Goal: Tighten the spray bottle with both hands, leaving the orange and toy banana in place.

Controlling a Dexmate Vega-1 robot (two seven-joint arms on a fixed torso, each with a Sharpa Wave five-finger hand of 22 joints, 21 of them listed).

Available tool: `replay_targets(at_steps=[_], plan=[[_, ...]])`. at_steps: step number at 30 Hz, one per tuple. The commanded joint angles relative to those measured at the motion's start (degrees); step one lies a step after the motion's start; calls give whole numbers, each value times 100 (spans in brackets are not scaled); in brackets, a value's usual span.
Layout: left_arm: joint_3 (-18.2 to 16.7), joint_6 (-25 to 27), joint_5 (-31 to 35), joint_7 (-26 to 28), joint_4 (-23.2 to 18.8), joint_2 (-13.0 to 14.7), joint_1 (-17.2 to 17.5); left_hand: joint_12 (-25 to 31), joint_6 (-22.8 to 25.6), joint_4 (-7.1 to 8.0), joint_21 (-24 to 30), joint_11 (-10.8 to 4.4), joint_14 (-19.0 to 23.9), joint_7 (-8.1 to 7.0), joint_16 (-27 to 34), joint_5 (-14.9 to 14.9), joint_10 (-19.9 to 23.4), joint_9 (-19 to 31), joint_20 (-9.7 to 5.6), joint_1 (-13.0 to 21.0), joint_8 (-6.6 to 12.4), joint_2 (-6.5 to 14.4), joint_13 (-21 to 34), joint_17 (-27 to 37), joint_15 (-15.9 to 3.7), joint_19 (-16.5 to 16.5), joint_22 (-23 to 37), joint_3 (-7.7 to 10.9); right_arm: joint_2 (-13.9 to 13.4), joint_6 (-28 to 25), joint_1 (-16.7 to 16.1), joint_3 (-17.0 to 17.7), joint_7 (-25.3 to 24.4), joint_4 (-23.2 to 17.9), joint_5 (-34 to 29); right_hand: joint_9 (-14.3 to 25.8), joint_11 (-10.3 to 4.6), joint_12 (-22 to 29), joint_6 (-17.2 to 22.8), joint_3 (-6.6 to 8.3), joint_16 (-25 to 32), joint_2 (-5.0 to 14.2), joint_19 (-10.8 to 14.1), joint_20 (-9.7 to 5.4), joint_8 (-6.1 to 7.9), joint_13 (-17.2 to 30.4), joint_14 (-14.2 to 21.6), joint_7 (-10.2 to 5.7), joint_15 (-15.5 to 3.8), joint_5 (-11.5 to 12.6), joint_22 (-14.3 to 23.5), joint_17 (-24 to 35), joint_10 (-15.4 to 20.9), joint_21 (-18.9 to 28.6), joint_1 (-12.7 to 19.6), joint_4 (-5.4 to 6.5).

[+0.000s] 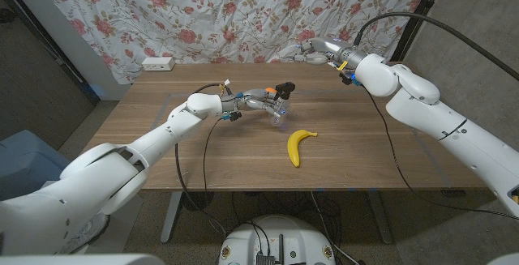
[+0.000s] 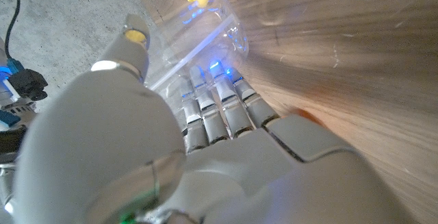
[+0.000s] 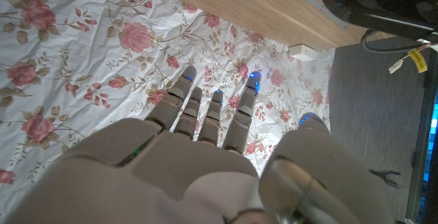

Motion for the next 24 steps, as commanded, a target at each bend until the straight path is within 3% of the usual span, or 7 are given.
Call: replay_targets(at_steps=[1,6,14,24], plan=[[-140,130,-117,216,-368,246,279,8,1078,84,37,-646,61,-196,12,32,675,24,-106,-260,882,860,22,20,-770,74,11,128,87,-407,-363,162,-610,-55,733,3,58,-20,-194,-52,-32,39,-12,40,-106,16,9,26,60,-38,21,-3,-10,-27,-51,17],[-208,100,-173,340,-384,269,382,2,1084,83,36,-679,76,-208,21,32,670,24,-99,-258,882,856,20,25,-788,72,13,124,126,-485,-456,199,-840,-21,1026,-6,113,-55,-423,-62,-70,55,-39,46,-240,12,-27,18,110,-73,21,-14,-73,-34,-81,22],[-319,62,-269,543,-428,299,549,-69,1026,72,24,-716,92,-297,26,31,579,19,-77,-250,849,825,-27,23,-831,43,17,115,185,-477,-572,179,-1254,53,1301,-10,115,-58,-434,-71,-89,82,-67,39,-271,9,-56,32,98,-98,21,-12,-74,-41,-130,44],[-431,17,-401,731,-436,293,738,-150,986,63,-16,-706,72,-313,18,30,466,8,-62,-232,807,786,-90,23,-845,-62,16,99,396,-84,-714,251,-1601,430,2003,-19,135,-114,-778,-11,-172,198,-198,37,-482,-1,-184,222,209,-176,18,-34,-232,-65,-85,-18]])
